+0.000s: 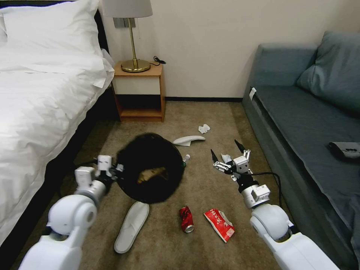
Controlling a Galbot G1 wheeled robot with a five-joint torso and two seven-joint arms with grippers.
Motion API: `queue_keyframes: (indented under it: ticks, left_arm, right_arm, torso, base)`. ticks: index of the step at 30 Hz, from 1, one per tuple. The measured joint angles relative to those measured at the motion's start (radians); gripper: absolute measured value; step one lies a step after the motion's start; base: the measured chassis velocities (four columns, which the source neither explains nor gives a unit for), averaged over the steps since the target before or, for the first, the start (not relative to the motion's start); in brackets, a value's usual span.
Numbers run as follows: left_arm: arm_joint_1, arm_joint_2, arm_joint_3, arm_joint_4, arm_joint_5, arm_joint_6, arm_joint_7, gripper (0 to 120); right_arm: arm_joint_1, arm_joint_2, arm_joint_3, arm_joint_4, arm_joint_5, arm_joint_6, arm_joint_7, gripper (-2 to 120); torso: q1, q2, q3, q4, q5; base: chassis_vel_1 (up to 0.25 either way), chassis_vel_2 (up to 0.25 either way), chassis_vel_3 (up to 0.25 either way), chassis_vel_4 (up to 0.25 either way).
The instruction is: Pick up the trash bin, then pick up the garbage on the floor and place it into the trash bin.
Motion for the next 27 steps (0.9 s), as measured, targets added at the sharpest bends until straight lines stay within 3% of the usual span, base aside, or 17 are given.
queue_keyframes:
  ticks: [2,6,14,27]
  left_arm:
    - [0.000,-0.011,-0.064,-0.029,-0.006,-0.004,-0.008,2]
    - [0.010,-0.019,-0.071,-0.055,-0.007,-0.007,-0.010,2]
    - [0.034,-0.048,-0.030,-0.082,0.008,-0.013,-0.009,2]
    - [0.053,-0.057,0.017,-0.084,0.042,-0.021,0.007,2]
  right_arm:
    - [-0.004,0.014,-0.003,-0.063,0.012,-0.012,0.006,100]
    - [-0.005,0.011,-0.019,-0.119,0.043,-0.033,0.005,100]
    - [-0.023,-0.028,-0.071,-0.235,0.173,-0.113,-0.009,100]
    - [-0.064,-0.033,-0.108,-0.303,0.197,-0.146,-0.052,100]
  torso:
    - [0.000,0.000,0.000,0.0001,0.0002]
    - [0.000,0.000,0.000,-0.0005,0.0002]
    - [0.000,0.000,0.000,-0.0003,0.0003]
    - [0.000,0.000,0.000,-0.0001,0.0003]
  base:
    - [0.000,0.000,0.000,0.000]
    - [0.000,0.000,0.000,0.000]
    - [0.000,0.000,0.000,0.000]
    - [0.000,0.000,0.000,0.000]
